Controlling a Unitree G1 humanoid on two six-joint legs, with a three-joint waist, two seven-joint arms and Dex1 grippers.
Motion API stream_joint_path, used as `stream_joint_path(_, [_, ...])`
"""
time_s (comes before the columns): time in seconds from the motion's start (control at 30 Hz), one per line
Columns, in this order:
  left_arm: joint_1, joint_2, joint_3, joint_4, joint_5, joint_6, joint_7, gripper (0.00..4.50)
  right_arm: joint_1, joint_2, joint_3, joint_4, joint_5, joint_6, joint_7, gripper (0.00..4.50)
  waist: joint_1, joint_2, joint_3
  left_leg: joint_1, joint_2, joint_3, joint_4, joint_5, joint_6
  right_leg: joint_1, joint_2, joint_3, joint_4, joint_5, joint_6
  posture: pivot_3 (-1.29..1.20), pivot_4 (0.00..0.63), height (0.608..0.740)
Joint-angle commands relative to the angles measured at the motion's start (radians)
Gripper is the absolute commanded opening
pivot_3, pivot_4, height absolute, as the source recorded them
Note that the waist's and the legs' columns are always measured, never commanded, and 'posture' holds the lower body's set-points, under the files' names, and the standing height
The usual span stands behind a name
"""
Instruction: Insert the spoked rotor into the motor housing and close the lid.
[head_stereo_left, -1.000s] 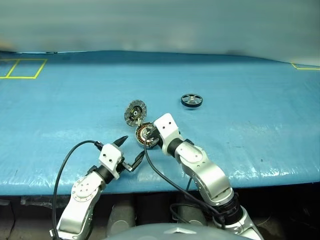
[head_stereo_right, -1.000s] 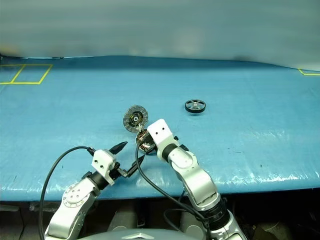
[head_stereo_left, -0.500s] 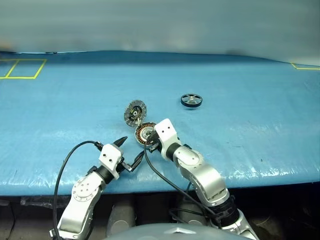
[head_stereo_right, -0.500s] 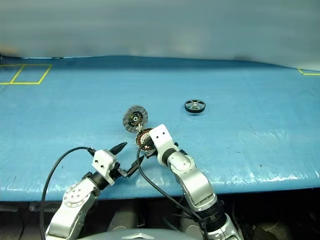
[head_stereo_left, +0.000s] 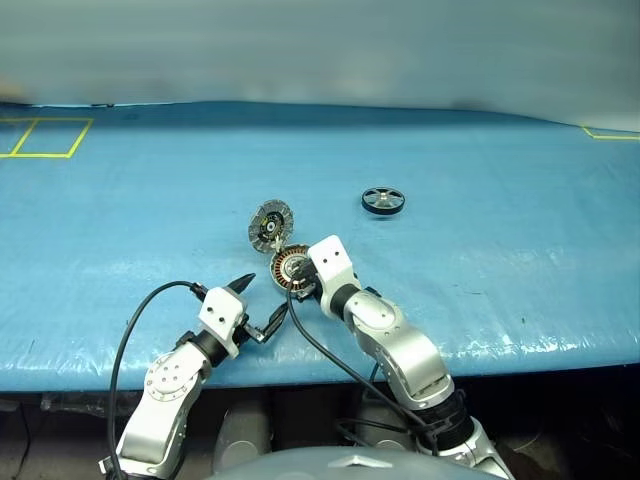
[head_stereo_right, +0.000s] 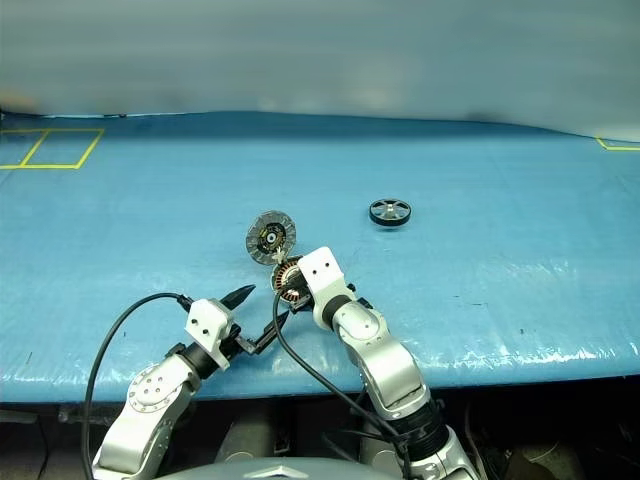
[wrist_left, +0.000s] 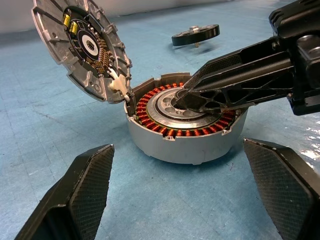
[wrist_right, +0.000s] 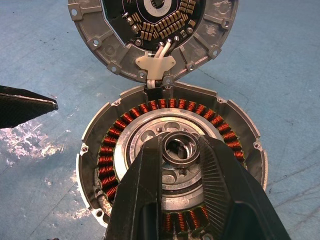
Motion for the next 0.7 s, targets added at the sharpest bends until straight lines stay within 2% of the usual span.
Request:
stream_joint_path(0.03, [-0.003, -0.003, 0.004, -0.009, -0.008, -0.014, 0.001, 4.5, 0.006, 0.014, 0.012, -0.021, 0.004, -0.002, 0.002, 0.73, 0.0, 0.0, 0.0, 0.0, 0.0, 0.0, 0.0, 0.0, 0.0, 0.0, 0.0, 0.0, 0.0, 0.0, 0.0, 0.0, 0.15, 0.74])
stream_joint_path(0.57, [-0.004, -0.007, 0.001, -0.006, -0.006, -0.011, 0.008, 4.5, -0.006, 0.021, 0.007, 0.001, 0.003, -0.014, 0.006, 0.73, -0.003, 0.0, 0.0, 0.0, 0.0, 0.0, 0.0, 0.0, 0.0, 0.0, 0.0, 0.0, 0.0, 0.0, 0.0, 0.0, 0.15, 0.74])
stream_joint_path(0.7, [-0.006, -0.006, -0.001, -0.005, -0.006, -0.006, 0.006, 4.5, -0.012, 0.02, -0.003, -0.023, 0.008, -0.009, 0.01, 2.01, -0.003, 0.0, 0.0, 0.0, 0.0, 0.0, 0.0, 0.0, 0.0, 0.0, 0.0, 0.0, 0.0, 0.0, 0.0, 0.0, 0.15, 0.74])
